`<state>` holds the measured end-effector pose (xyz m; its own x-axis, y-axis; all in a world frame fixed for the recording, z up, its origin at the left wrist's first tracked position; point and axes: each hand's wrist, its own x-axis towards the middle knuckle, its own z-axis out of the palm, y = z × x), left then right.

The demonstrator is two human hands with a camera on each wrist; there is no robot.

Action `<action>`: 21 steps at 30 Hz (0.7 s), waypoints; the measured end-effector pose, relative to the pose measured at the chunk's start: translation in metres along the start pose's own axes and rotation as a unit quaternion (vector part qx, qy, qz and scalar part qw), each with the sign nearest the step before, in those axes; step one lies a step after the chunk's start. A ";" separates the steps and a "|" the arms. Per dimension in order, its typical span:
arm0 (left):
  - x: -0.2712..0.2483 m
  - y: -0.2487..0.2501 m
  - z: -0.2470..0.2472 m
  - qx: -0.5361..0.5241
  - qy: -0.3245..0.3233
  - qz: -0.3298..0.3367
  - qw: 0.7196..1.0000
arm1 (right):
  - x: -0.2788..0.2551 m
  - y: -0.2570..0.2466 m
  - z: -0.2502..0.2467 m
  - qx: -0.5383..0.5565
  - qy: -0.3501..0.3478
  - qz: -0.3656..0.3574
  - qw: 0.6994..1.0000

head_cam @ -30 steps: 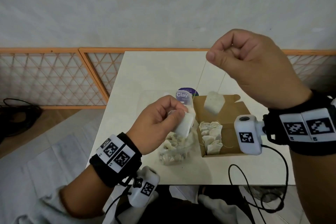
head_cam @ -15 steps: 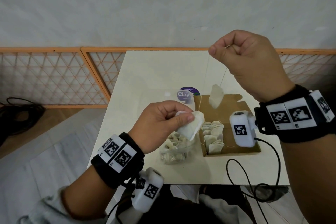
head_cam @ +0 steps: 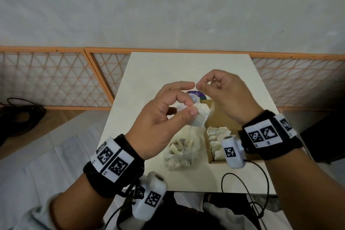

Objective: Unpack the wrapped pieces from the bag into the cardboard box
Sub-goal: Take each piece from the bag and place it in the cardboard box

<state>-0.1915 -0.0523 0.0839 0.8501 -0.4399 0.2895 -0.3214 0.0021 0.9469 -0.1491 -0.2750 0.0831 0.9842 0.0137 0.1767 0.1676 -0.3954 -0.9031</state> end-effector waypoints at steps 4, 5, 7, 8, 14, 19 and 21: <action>0.009 0.007 -0.004 -0.053 0.004 0.011 0.999 | -0.009 0.012 0.018 -0.003 -0.062 0.010 0.998; 0.011 0.009 -0.006 -0.062 0.016 0.011 0.998 | -0.011 0.015 0.023 -0.025 -0.077 0.004 0.997; 0.016 0.011 -0.009 -0.069 0.040 0.017 0.997 | -0.014 0.022 0.029 -0.040 -0.103 0.014 0.994; 0.018 0.012 -0.011 -0.076 0.051 0.022 0.996 | -0.013 0.026 0.030 -0.042 -0.110 0.027 0.993; 0.019 0.005 -0.028 -0.128 0.096 -0.020 0.987 | -0.012 0.027 0.010 -0.024 -0.086 0.074 0.993; 0.015 -0.017 -0.027 -0.072 0.030 -0.115 0.990 | -0.010 -0.013 -0.013 0.003 -0.068 0.020 0.998; 0.014 -0.027 -0.022 -0.051 -0.020 -0.140 0.989 | -0.010 -0.031 -0.023 0.000 -0.053 -0.002 0.999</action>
<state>-0.1615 -0.0393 0.0651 0.8824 -0.4705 0.0095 -0.0299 -0.0360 0.9989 -0.1653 -0.2842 0.1186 0.9842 0.1116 0.1372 0.1706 -0.3957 -0.9024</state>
